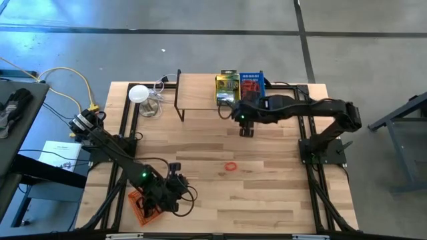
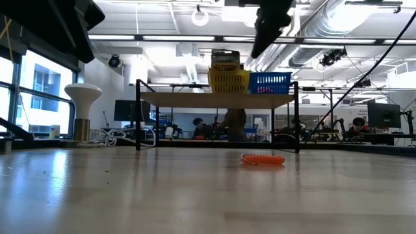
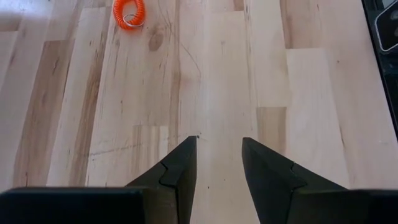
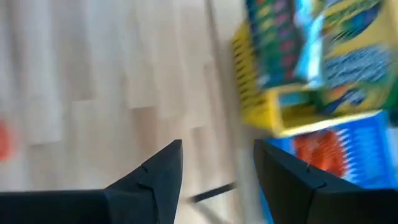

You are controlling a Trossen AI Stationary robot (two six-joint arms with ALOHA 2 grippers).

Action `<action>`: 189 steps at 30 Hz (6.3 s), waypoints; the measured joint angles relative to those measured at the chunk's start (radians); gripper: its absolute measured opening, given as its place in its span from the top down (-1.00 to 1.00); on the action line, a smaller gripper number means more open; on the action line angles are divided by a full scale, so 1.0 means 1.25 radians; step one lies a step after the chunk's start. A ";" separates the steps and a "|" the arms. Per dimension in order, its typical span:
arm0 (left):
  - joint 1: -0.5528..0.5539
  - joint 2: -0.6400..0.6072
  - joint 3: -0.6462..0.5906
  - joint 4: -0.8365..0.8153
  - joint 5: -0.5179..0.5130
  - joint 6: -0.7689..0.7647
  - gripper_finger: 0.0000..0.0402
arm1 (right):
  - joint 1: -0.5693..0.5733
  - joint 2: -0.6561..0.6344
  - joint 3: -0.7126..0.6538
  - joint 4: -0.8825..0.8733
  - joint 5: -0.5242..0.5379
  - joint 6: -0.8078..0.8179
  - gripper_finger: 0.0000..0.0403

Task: Pick & Place Office Desk Supplies
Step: Put the orange spring keychain into the blue bin on the shelf, then put the orange bin with the black rubber bands on the shelf

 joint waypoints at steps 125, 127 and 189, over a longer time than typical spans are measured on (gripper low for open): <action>-0.096 -0.078 0.002 -0.059 0.410 -0.767 0.69 | 0.018 -0.350 -0.474 0.886 0.000 -0.076 0.02; -0.110 -0.059 0.002 -0.059 0.451 -0.860 0.69 | 0.042 -0.350 -0.474 0.907 0.001 -0.089 0.02; -0.113 0.138 0.079 -0.239 0.465 -0.727 0.99 | 0.425 -0.344 -0.474 0.851 0.058 0.017 0.02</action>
